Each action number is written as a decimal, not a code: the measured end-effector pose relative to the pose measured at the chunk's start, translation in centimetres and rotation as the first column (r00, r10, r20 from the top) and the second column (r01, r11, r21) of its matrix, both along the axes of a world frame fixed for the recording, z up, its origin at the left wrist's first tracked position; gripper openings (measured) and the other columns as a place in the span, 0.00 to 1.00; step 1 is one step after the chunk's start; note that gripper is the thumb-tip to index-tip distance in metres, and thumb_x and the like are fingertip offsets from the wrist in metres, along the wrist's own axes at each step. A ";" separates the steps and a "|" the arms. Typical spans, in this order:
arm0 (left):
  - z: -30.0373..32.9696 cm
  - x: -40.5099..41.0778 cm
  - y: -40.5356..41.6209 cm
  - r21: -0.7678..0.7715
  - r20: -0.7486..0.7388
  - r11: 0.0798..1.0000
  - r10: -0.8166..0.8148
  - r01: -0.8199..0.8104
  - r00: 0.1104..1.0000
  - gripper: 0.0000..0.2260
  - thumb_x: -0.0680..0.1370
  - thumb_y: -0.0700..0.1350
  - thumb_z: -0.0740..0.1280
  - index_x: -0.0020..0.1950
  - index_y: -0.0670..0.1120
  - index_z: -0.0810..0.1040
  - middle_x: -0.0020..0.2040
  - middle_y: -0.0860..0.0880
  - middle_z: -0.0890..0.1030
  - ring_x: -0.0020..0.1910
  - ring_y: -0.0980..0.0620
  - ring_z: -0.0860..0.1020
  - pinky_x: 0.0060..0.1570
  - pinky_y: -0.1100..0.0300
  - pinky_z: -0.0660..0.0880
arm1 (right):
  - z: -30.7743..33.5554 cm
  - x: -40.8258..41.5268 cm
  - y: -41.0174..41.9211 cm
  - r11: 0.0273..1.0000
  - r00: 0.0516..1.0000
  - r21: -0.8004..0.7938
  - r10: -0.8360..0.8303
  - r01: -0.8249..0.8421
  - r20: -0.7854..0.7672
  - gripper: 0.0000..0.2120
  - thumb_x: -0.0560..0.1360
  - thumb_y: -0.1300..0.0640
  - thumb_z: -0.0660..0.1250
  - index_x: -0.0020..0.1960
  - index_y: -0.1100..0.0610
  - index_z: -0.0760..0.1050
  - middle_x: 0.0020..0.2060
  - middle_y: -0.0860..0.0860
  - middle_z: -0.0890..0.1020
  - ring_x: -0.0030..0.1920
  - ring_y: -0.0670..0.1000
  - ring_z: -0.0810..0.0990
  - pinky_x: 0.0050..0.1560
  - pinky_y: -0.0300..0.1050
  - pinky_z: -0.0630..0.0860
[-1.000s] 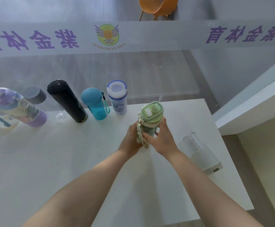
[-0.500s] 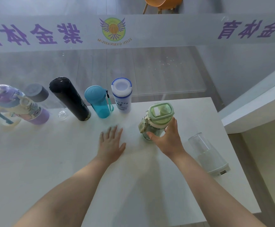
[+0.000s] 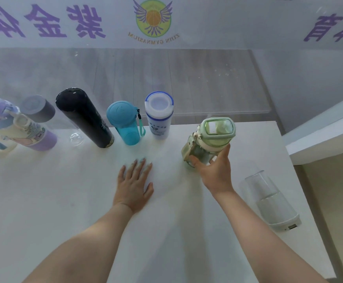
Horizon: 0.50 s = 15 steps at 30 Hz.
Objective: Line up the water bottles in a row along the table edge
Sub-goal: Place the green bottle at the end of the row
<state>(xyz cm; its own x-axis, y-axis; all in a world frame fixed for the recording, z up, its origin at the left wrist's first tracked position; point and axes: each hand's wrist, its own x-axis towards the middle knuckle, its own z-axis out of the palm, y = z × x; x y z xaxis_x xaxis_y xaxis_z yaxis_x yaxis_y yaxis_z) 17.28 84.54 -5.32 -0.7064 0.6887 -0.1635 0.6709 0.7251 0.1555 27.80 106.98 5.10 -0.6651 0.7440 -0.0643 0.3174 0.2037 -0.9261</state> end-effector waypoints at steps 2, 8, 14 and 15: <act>-0.1 0.0 0.0 0.000 0.000 1.000 -0.001 0.001 1.000 0.29 0.77 0.58 0.51 0.78 0.54 0.54 0.78 0.51 0.56 0.77 0.49 0.53 0.73 0.45 0.47 | 0.0 -1.6 1.0 1.000 1.000 0.006 -0.009 0.009 -0.003 0.39 0.65 0.56 0.81 0.68 0.53 0.61 0.57 0.36 0.75 0.55 0.32 0.75 0.56 0.35 0.74; -0.2 -0.2 -0.1 0.002 -0.006 1.000 -0.009 0.010 1.000 0.29 0.76 0.57 0.53 0.77 0.53 0.56 0.78 0.50 0.58 0.77 0.48 0.55 0.73 0.45 0.49 | 0.0 -5.9 3.3 0.998 1.000 0.052 -0.028 0.027 0.003 0.42 0.66 0.53 0.79 0.71 0.54 0.59 0.63 0.46 0.76 0.60 0.45 0.76 0.58 0.39 0.73; -0.1 -0.1 0.0 0.024 0.000 1.000 -0.017 0.017 1.000 0.29 0.75 0.56 0.55 0.76 0.53 0.59 0.77 0.50 0.60 0.76 0.47 0.57 0.72 0.44 0.51 | -0.4 -8.6 3.9 0.995 0.997 0.051 -0.082 0.082 0.000 0.43 0.65 0.51 0.78 0.71 0.52 0.58 0.63 0.46 0.75 0.62 0.47 0.76 0.62 0.51 0.75; -0.1 -0.1 0.0 0.025 0.000 1.000 -0.017 0.017 1.000 0.29 0.75 0.56 0.55 0.76 0.53 0.60 0.77 0.50 0.60 0.76 0.47 0.57 0.72 0.44 0.51 | -0.5 -8.8 3.9 0.994 0.996 0.055 -0.089 0.089 -0.006 0.43 0.65 0.51 0.78 0.72 0.52 0.57 0.64 0.46 0.75 0.62 0.48 0.76 0.63 0.52 0.75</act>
<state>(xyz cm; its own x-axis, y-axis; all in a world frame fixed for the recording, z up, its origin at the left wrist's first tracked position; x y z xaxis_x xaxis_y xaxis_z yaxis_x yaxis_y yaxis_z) 17.15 84.51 -5.39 -0.6945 0.7045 -0.1462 0.6831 0.7094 0.1735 19.00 110.90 4.63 -0.5959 0.8028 -0.0196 0.3336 0.2253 -0.9154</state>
